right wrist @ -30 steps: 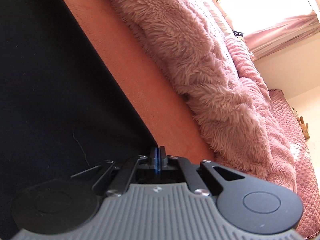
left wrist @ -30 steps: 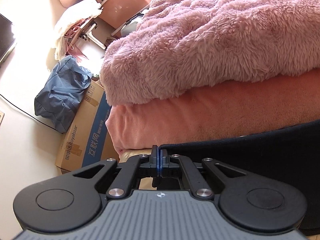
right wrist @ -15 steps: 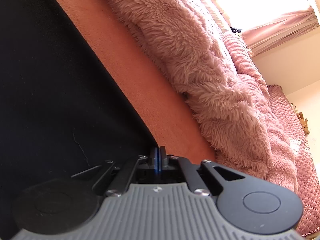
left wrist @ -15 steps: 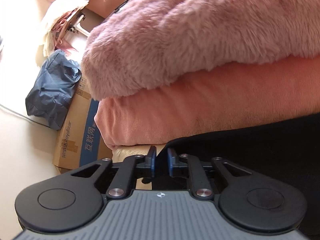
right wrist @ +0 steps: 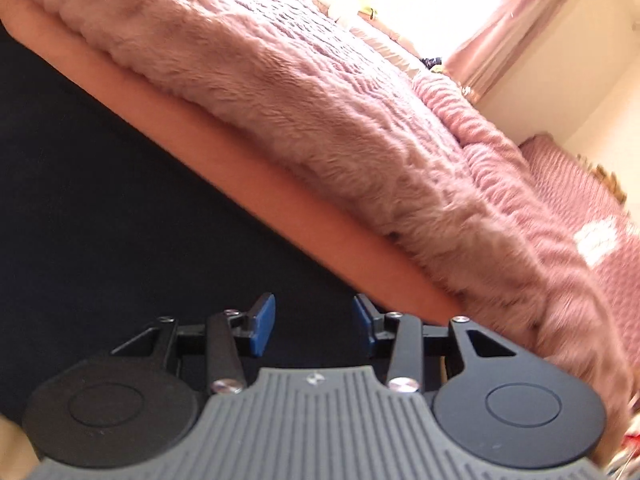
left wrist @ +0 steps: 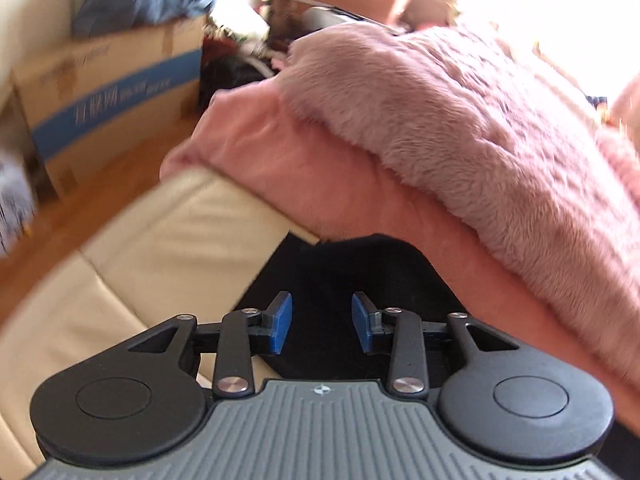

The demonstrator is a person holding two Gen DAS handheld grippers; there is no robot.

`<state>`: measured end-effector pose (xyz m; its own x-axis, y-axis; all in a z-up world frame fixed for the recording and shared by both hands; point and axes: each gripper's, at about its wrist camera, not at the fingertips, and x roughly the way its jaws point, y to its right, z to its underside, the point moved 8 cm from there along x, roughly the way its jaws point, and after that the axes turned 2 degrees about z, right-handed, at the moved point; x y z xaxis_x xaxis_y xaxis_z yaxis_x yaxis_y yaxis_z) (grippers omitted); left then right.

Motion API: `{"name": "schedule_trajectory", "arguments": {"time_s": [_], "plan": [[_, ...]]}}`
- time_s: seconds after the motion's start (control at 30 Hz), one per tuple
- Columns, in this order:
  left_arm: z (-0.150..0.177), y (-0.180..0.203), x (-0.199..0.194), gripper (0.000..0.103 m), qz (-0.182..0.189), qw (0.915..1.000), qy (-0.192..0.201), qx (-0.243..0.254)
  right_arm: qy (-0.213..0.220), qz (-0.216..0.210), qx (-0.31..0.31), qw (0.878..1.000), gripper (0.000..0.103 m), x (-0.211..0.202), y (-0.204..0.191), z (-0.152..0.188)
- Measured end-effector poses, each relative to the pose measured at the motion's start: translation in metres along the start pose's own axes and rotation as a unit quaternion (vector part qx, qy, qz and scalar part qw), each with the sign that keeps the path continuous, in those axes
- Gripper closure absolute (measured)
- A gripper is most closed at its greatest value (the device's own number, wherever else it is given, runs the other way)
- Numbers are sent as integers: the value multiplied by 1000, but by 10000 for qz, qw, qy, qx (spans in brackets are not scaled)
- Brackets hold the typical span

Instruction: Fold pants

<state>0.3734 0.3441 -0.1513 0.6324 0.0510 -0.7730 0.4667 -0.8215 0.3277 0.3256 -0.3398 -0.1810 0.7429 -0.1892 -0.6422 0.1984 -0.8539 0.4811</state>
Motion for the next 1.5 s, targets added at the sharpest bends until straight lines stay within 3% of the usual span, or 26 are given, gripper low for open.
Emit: {"name": "schedule_trajectory", "arguments": {"time_s": [0.1,0.23,0.37,0.47,0.5,0.53,0.8,0.9,1.0,1.07,1.13,1.27,1.37,1.43,1.5], "plan": [[10,-11,15,64,271,9971,25,-711,-211,-18,252,9995,67,-6,-21,14],[12,-3,31,67,686,9908,121,-1157,-301,128,449,9985,72,-7,-26,20],[15,-3,57,67,337,9916,75,-1244,-382,-14,438,9983,78,-4,-29,20],[14,3,61,77,272,9930,195,-1130,-417,-160,640,9969,85,-2,-26,23],[13,5,61,94,244,9935,221,-1089,-419,-173,666,9968,85,-1,-26,24],[13,7,60,103,263,9941,223,-1030,-419,-193,661,9967,85,0,-27,24],[-1,12,10,103,3,9979,604,-245,-463,-290,556,9970,89,1,-30,21],[7,-2,17,103,-292,9989,358,-33,-473,-303,529,9970,89,1,-30,21],[18,-15,29,103,-303,9994,170,-17,-507,-312,521,9969,89,2,-30,20],[23,-24,33,101,-293,9993,98,-231,-548,-335,500,9967,89,2,-30,19],[25,-35,31,88,-377,9983,104,-434,-589,-372,493,9964,89,3,-30,19],[25,-64,13,83,-469,9932,354,-1001,-603,-462,562,9955,89,2,-26,17],[26,-75,2,78,2,9873,338,-1549,-455,-386,929,9939,89,-7,-14,15],[30,-77,-4,59,316,9818,340,-1843,-315,-224,1385,9896,89,-15,2,18],[35,-75,-8,50,558,9753,378,-2104,-192,-123,2103,9774,88,-24,22,26]]}}
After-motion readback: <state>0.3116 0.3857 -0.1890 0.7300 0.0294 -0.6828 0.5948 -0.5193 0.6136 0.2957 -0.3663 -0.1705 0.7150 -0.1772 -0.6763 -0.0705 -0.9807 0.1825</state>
